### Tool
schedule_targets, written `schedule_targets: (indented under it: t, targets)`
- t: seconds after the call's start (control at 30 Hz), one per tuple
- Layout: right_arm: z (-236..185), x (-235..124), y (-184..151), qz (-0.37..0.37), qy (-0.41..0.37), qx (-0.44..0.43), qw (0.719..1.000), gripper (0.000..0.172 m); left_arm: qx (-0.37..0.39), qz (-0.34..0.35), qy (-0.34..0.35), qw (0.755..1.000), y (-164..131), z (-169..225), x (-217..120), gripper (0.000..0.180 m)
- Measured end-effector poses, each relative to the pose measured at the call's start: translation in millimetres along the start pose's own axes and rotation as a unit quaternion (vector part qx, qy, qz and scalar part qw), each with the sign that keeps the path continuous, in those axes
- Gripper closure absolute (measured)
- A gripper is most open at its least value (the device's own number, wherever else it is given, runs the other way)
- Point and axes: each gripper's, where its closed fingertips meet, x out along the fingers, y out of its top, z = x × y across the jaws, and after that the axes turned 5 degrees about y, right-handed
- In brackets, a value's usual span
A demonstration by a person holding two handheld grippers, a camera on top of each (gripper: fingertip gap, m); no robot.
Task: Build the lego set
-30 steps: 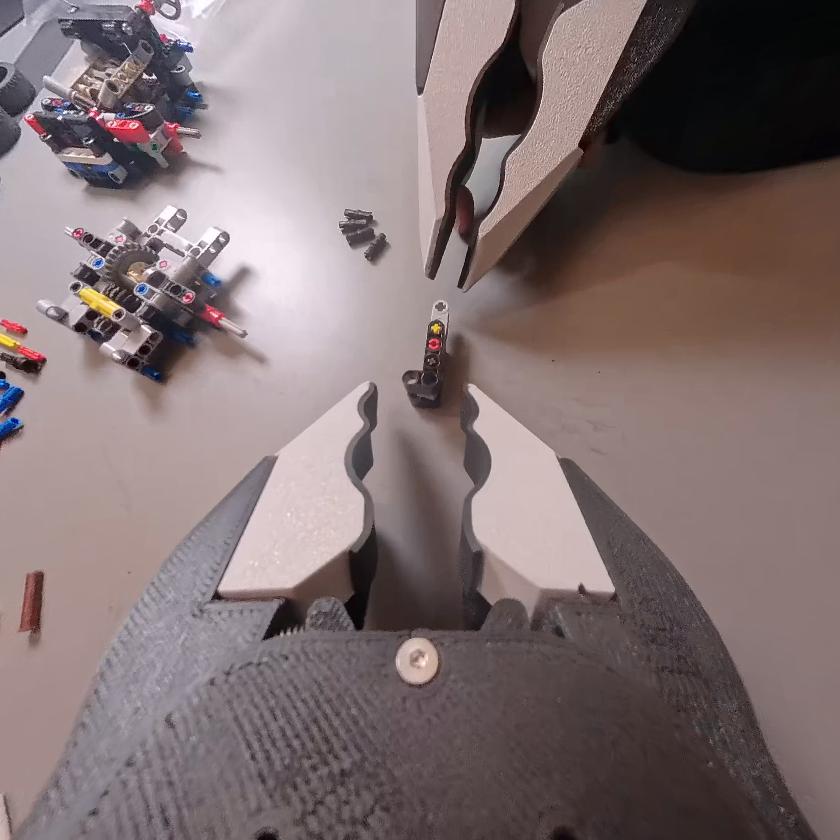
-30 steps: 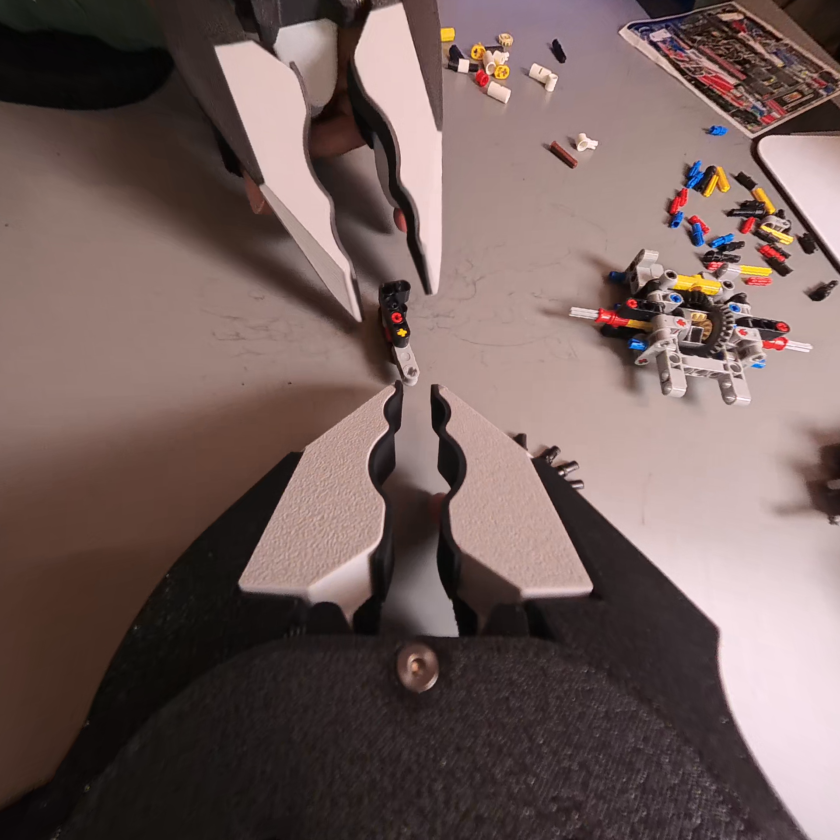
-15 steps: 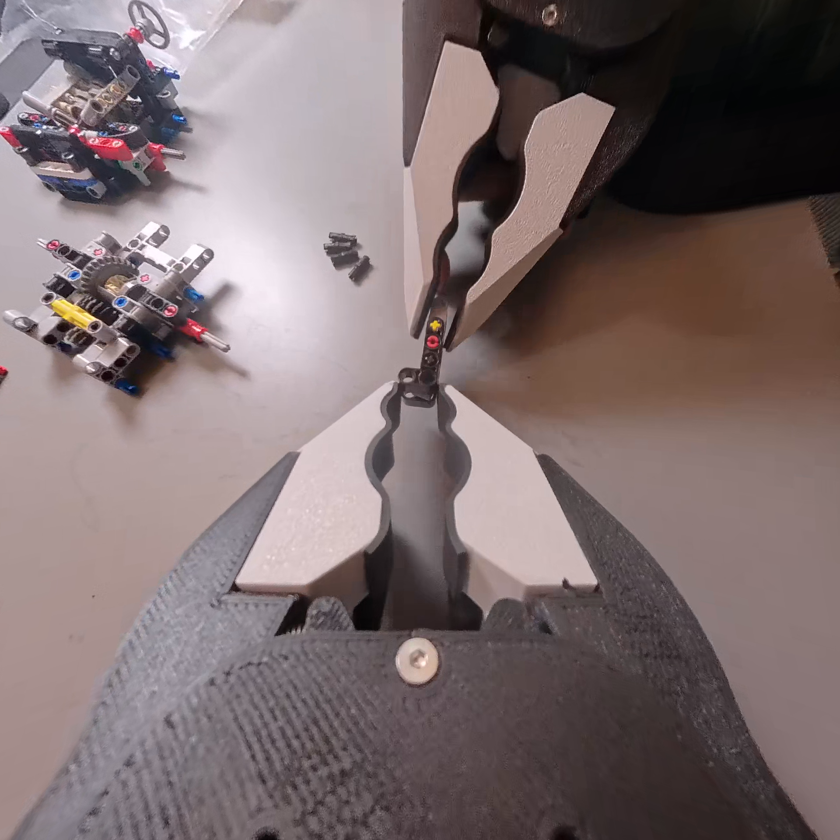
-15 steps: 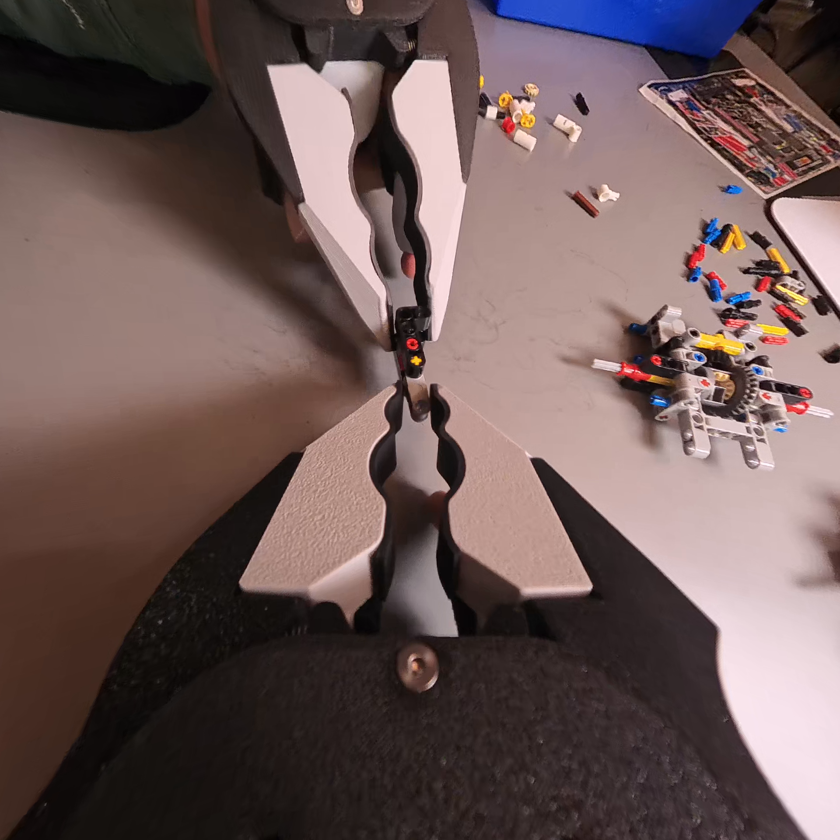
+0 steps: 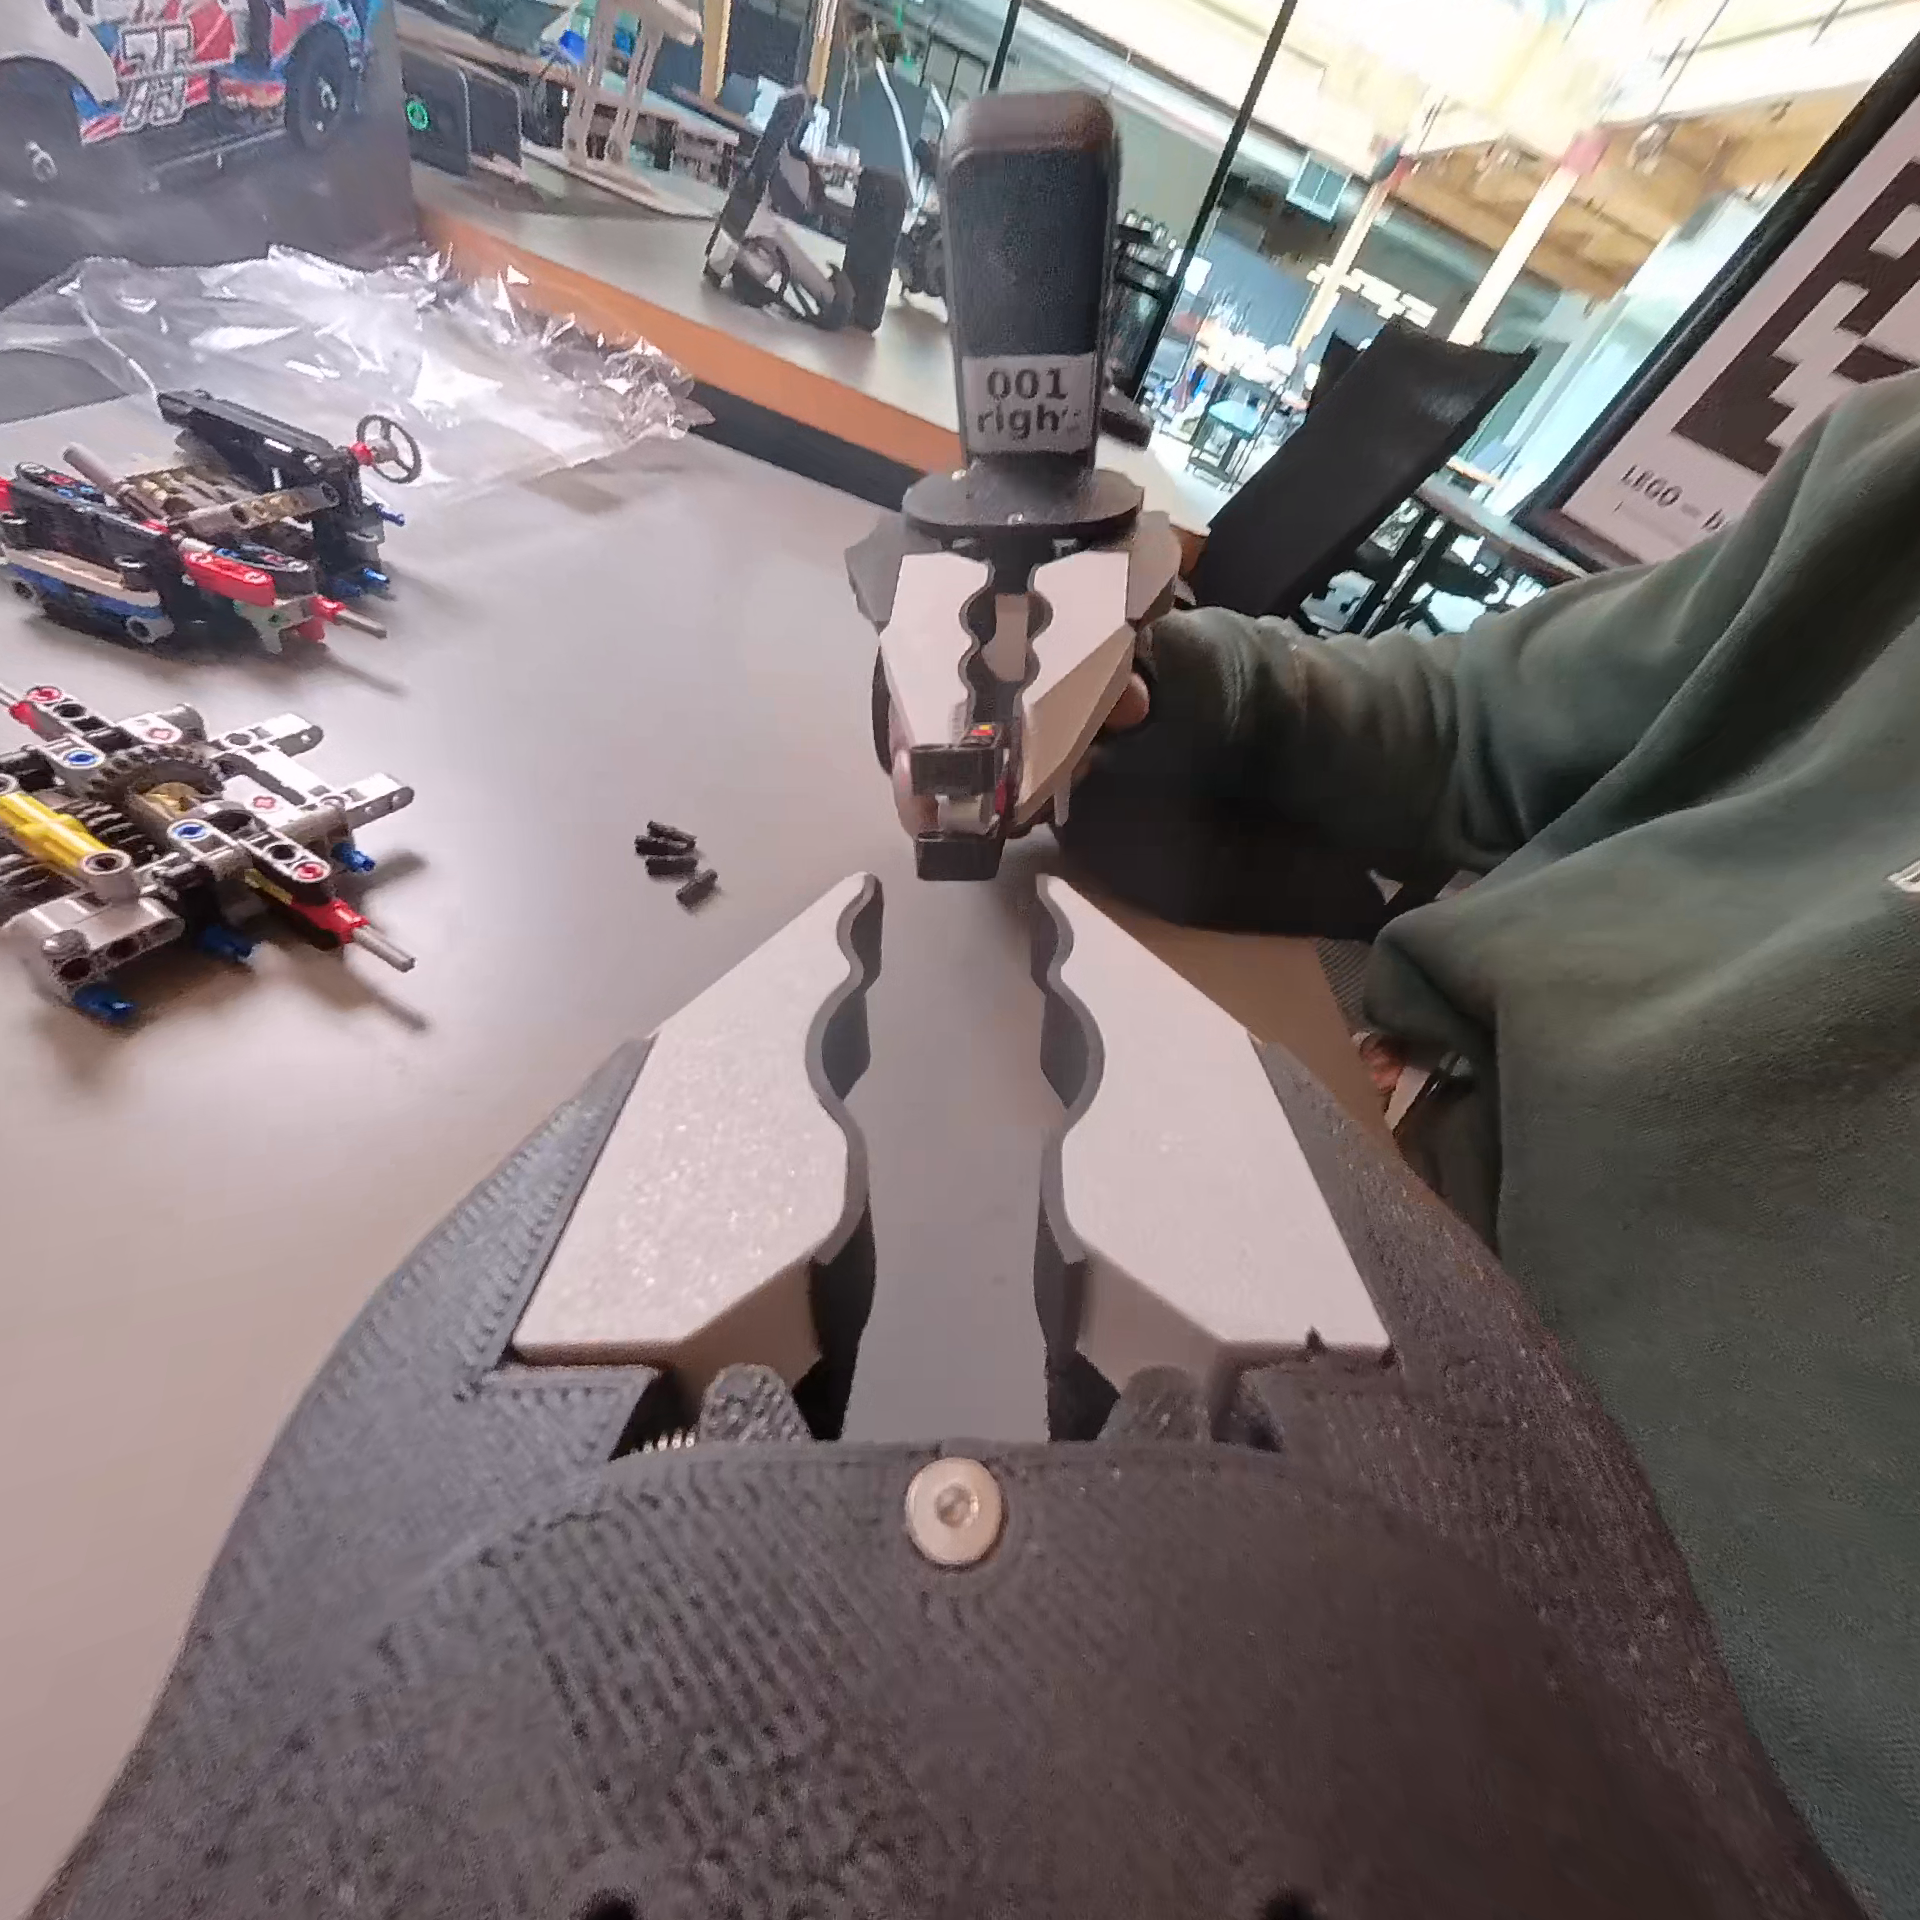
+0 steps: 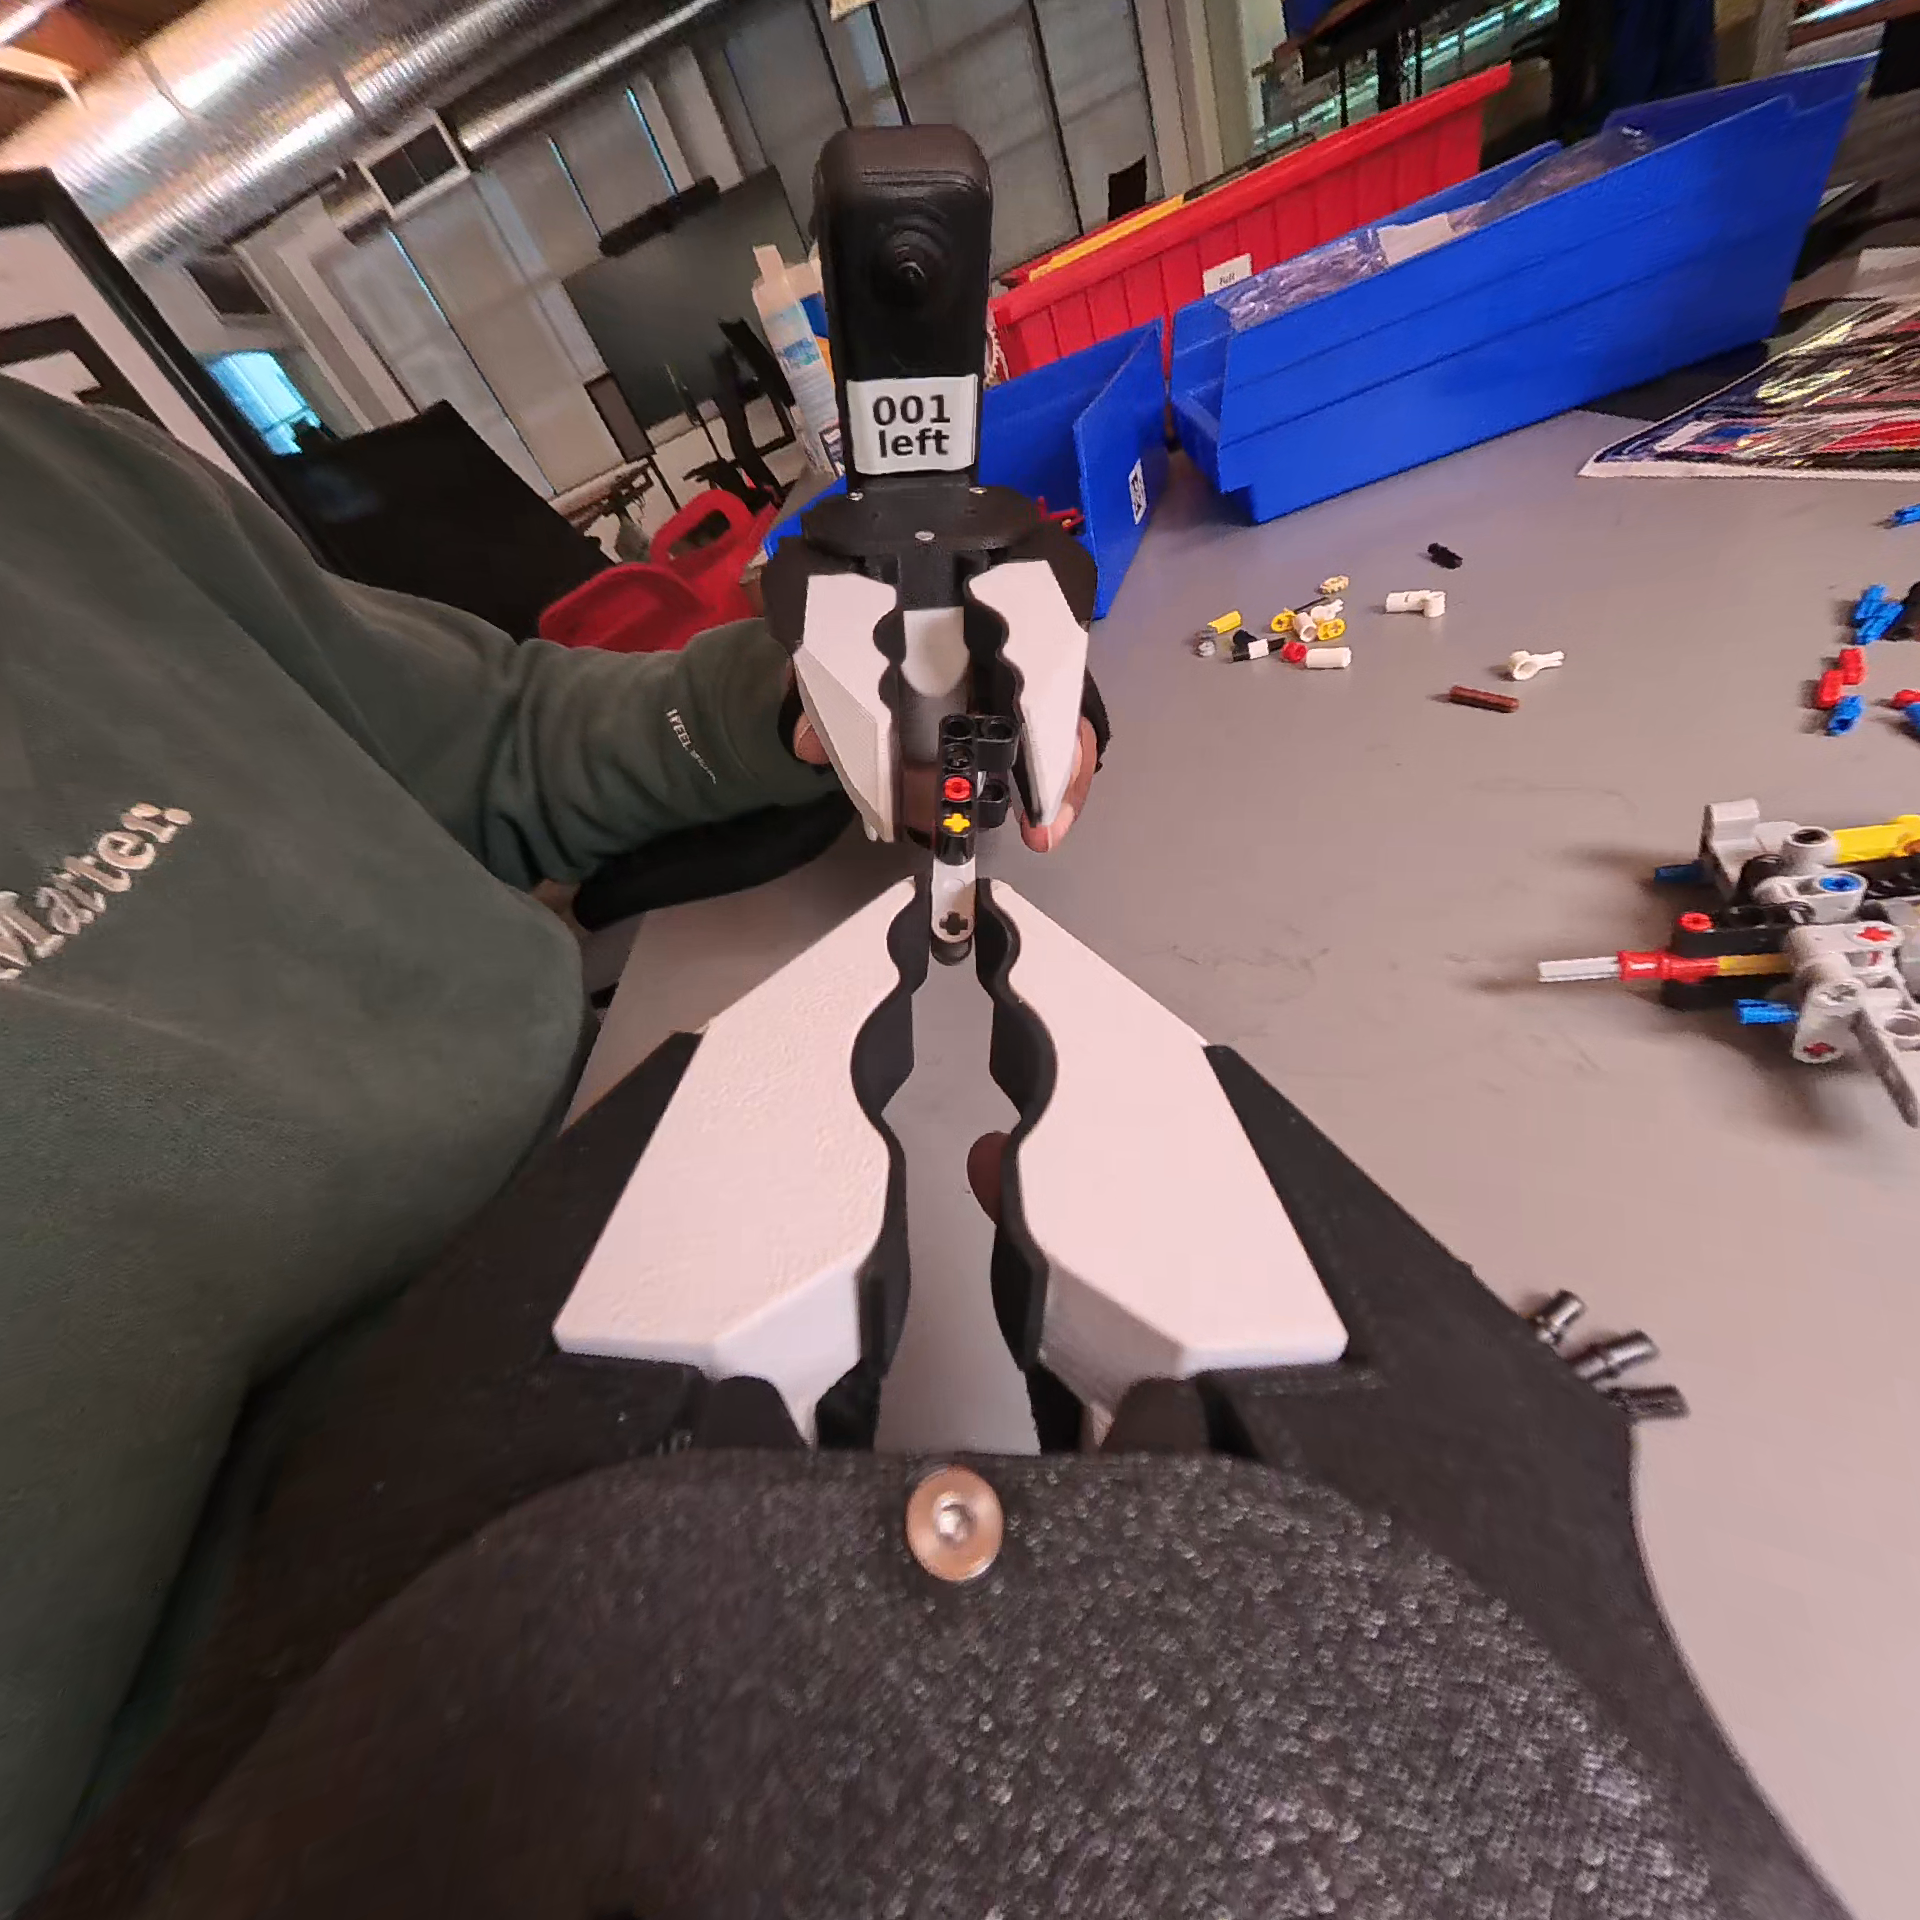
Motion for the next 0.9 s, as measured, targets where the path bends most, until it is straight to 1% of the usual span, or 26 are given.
schedule_targets:
  t: [0.13, 0.3, 0.37, 0.53, 0.7, 0.73, 0.9]
  targets:
    - [0, 0, -1, 0.002, 0.004, 0.005, 1.0, 0.165, 0.014, 0.023, 0.005, 1.0, 8, 3, -1, 0.157]
    - [1, 1, -2, 0.001, -0.001, -0.003, 1.0, 0.166, 0.042, 0.022, 0.036, 0.998, 9, 0, -1, 0.164]
    - [4, 2, -2, -0.001, -0.013, -0.01, 1.0, 0.166, 0.051, 0.018, 0.055, 0.997, 9, -4, 0, 0.167]
    - [12, 4, -4, -0.011, -0.056, -0.042, 0.997, 0.166, 0.07, 0.014, 0.098, 0.993, 9, -12, 1, 0.167]
    - [19, 5, -3, -0.006, -0.089, -0.052, 0.995, 0.165, 0.119, 0.016, 0.147, 0.982, 12, -17, 0, 0.168]
    - [22, 5, -4, -0.007, -0.097, -0.052, 0.994, 0.166, 0.132, 0.017, 0.16, 0.978, 13, -18, -1, 0.174]
    - [21, 6, -4, -0.005, -0.098, -0.056, 0.994, 0.166, 0.191, 0.015, 0.192, 0.963, 15, -17, 0, 0.176]
